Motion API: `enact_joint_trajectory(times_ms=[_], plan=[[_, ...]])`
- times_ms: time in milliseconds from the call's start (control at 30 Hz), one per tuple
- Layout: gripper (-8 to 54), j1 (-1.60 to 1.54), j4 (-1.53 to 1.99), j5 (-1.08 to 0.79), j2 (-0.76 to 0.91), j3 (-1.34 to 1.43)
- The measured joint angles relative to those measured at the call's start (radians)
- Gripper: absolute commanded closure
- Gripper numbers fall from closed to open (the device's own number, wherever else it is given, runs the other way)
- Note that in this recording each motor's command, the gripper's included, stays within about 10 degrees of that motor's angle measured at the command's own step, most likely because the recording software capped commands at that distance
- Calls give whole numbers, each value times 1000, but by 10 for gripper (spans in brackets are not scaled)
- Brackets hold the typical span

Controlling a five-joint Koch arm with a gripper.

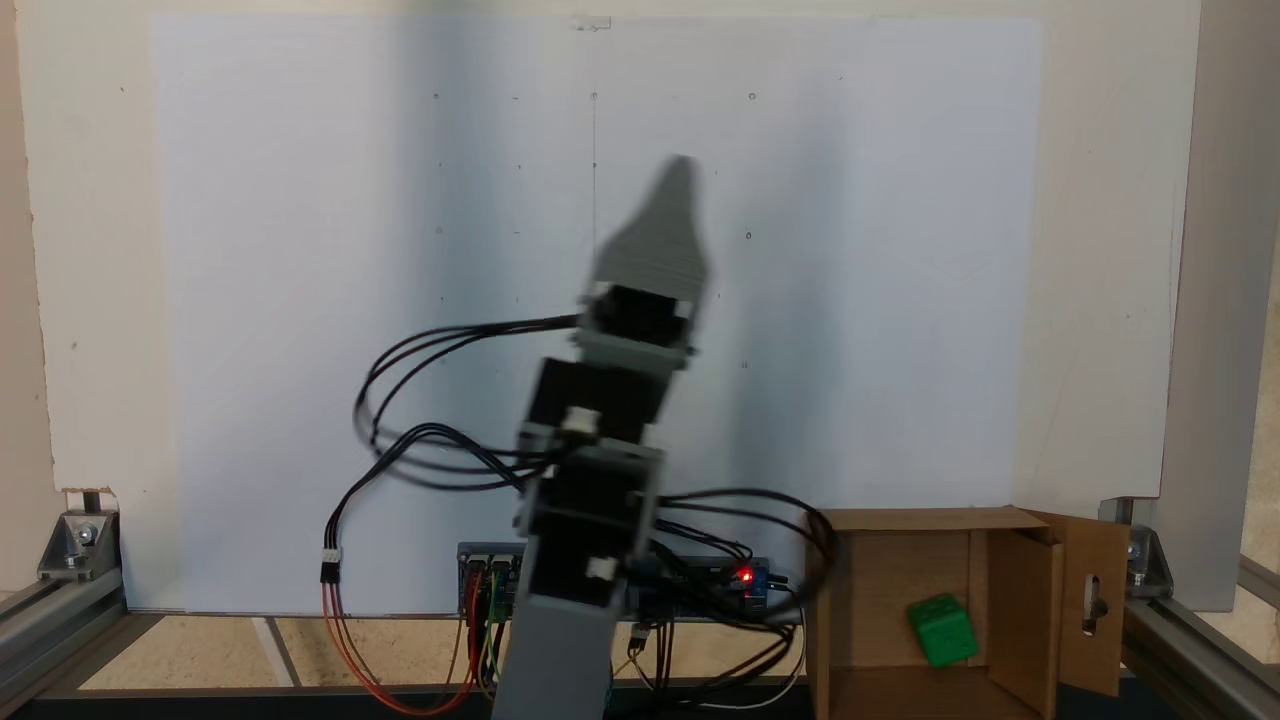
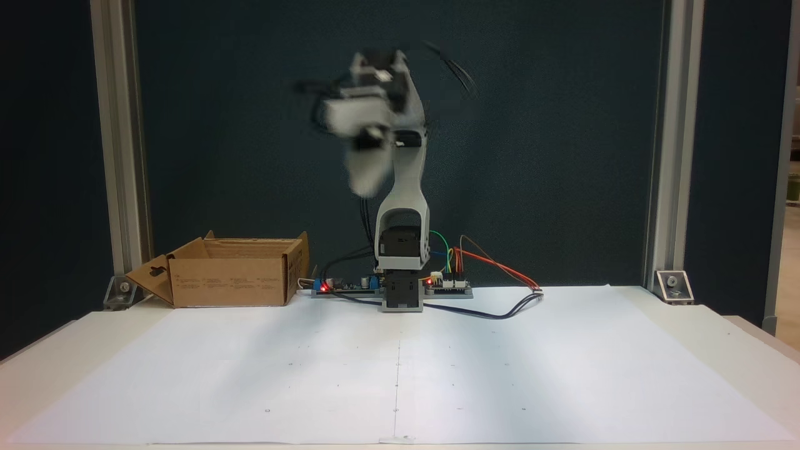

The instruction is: Grasp a green dice and put it in the bin.

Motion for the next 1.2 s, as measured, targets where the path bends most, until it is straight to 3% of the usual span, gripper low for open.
enact_joint_trajectory(times_ms=[267, 1200], plan=[[9, -48, -356, 0, 218, 571], [33, -129, -1545, -2, 235, 1223]])
